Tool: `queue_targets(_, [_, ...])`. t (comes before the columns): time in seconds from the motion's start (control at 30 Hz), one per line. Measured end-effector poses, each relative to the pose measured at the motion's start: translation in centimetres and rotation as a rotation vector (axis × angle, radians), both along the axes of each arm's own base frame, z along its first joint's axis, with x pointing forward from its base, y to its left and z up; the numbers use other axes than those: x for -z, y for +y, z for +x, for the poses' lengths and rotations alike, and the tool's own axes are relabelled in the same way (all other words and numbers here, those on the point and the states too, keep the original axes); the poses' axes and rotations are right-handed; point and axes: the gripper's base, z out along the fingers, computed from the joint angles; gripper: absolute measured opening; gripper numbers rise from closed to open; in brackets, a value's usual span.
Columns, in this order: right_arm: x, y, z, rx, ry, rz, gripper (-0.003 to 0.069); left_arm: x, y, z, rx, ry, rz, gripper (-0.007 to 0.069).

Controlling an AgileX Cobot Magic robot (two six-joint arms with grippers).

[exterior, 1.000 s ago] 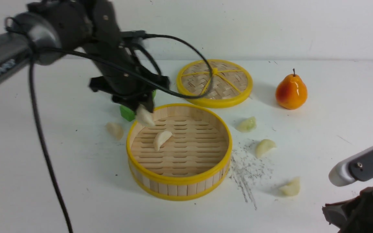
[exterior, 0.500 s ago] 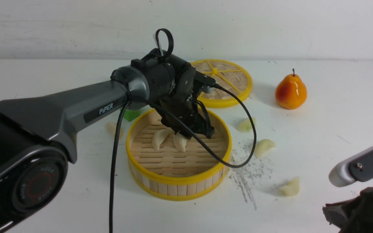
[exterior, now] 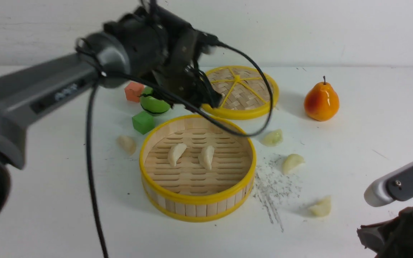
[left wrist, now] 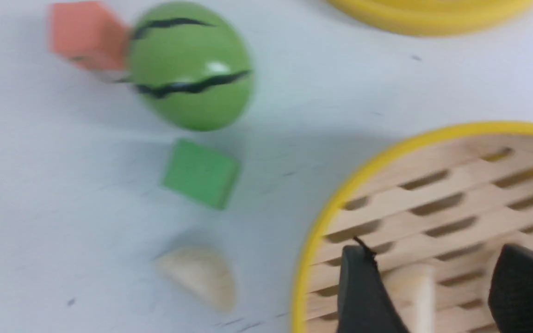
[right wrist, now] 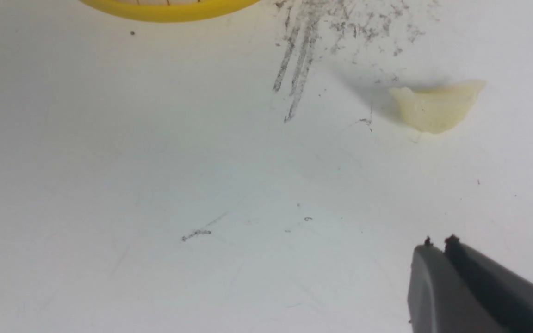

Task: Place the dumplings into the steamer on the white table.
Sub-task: 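Reach for and grasp a dumpling on the table with the left gripper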

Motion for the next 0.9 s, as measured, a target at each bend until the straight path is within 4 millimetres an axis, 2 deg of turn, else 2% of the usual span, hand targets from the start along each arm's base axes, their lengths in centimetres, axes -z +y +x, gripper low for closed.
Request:
queue_targets(0.03, [0.0, 0.0, 0.0, 0.0, 0.0, 0.0, 0.0033, -0.3, 1.0, 0.2, -0.041, 0.005, -0.013, 0.0361])
queue_targets(0.07, [0.0, 0.0, 0.0, 0.0, 0.0, 0.0, 0.0034, -0.4, 3.5, 0.8, -0.144, 0.046, -0.047, 0.0351])
queue_targets(0.13, [0.0, 0.0, 0.0, 0.0, 0.0, 0.0, 0.0034, -0.1, 4.8, 1.1, -0.205, 0.078, -0.076, 0.0346])
queue_targets(0.17, [0.0, 0.0, 0.0, 0.0, -0.001, 0.0, 0.0034, 1.4, 7.4, 2.0, -0.318, 0.155, -0.136, 0.0341])
queue_targets(0.2, [0.0, 0.0, 0.0, 0.0, -0.001, 0.0, 0.0035, 1.6, 7.7, 2.0, -0.333, 0.166, -0.145, 0.034])
queue_targets(0.23, [0.0, 0.0, 0.0, 0.0, -0.002, 0.001, 0.0034, 3.7, 9.1, 2.8, -0.403, 0.234, -0.187, 0.034])
queue_targets(0.27, [0.0, 0.0, 0.0, 0.0, -0.004, 0.002, 0.0034, 5.3, 9.6, 3.2, -0.437, 0.279, -0.204, 0.0342])
queue_targets(0.33, [0.0, 0.0, 0.0, 0.0, -0.004, 0.002, 0.0034, 6.8, 9.7, 3.6, -0.461, 0.314, -0.213, 0.0347])
queue_targets(0.37, [0.0, 0.0, 0.0, -0.001, -0.004, 0.001, 0.0034, 8.5, 9.7, 4.0, -0.478, 0.341, -0.217, 0.036])
queue_targets(0.4, [0.0, 0.0, 0.0, -0.003, -0.005, -0.001, 0.0034, 9.3, 9.6, 4.2, -0.484, 0.347, -0.222, 0.037])
queue_targets(0.67, [0.5, 0.2, 0.3, -0.008, 0.02, -0.019, 0.0041, 11.8, 9.1, 5.6, -0.542, 0.294, -0.285, 0.0412])
queue_targets(0.73, [0.7, 0.2, 0.4, -0.008, 0.03, -0.023, 0.0041, 12.4, 9.3, 5.8, -0.557, 0.291, -0.27, 0.04])
queue_targets(0.8, [0.9, 0.3, 0.5, -0.008, 0.04, -0.028, 0.0041, 13.1, 9.4, 5.9, -0.561, 0.293, -0.246, 0.0343])
queue_targets(0.87, [1.0, 0.3, 0.6, -0.008, 0.044, -0.029, 0.0041, 13.2, 9.4, 5.9, -0.555, 0.285, -0.224, 0.0254])
queue_targets(0.9, [1.0, 0.3, 0.6, -0.007, 0.046, -0.028, 0.0042, 13.2, 9.4, 5.9, -0.553, 0.283, -0.219, 0.0237])
